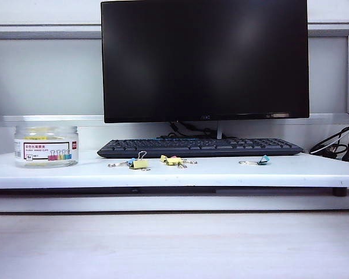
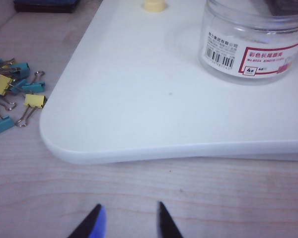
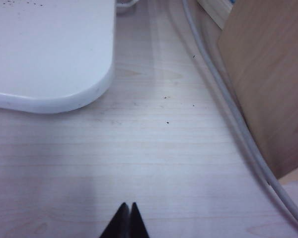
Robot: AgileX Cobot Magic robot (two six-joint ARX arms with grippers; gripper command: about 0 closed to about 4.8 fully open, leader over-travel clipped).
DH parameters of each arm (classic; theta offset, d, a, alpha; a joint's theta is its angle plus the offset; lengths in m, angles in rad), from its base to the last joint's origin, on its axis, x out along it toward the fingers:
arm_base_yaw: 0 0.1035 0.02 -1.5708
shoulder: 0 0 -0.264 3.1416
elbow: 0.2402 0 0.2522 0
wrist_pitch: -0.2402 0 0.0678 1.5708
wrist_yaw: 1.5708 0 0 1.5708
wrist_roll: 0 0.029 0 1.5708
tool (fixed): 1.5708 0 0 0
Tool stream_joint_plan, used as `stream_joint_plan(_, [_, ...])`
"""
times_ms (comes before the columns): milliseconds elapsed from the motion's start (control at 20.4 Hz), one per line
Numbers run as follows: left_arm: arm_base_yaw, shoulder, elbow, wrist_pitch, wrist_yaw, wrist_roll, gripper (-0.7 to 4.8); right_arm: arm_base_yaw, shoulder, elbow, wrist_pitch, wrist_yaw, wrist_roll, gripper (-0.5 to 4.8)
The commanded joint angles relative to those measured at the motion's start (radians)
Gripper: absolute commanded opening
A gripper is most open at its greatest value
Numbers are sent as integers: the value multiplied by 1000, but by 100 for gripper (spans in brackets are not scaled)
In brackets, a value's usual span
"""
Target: Pick up the clips with the largest number of clips of the same color on the table and place them in a round transparent plastic box.
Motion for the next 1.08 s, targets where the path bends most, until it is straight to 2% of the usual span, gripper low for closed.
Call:
stream_joint_plan(49, [0, -3, -6, -2, 1, 1, 144, 0, -2, 5, 11, 8, -3, -5])
stream_joint_plan(589, [0, -3, -6, -2, 2, 0, 144, -1, -2, 5, 20, -1, -6, -5])
stream_joint_plan(834, [0, -3, -6, -2, 2, -4, 144, -5, -2, 4, 160, 210, -6, -5])
stream_joint_plan(932, [0, -3, -6, -2, 2, -38, 144, -5, -2, 4, 187, 220, -2, -5])
stream_joint_plan(1079, [0, -3, -6, 15, 1, -53, 144, -4, -2, 4, 190, 177, -2, -5])
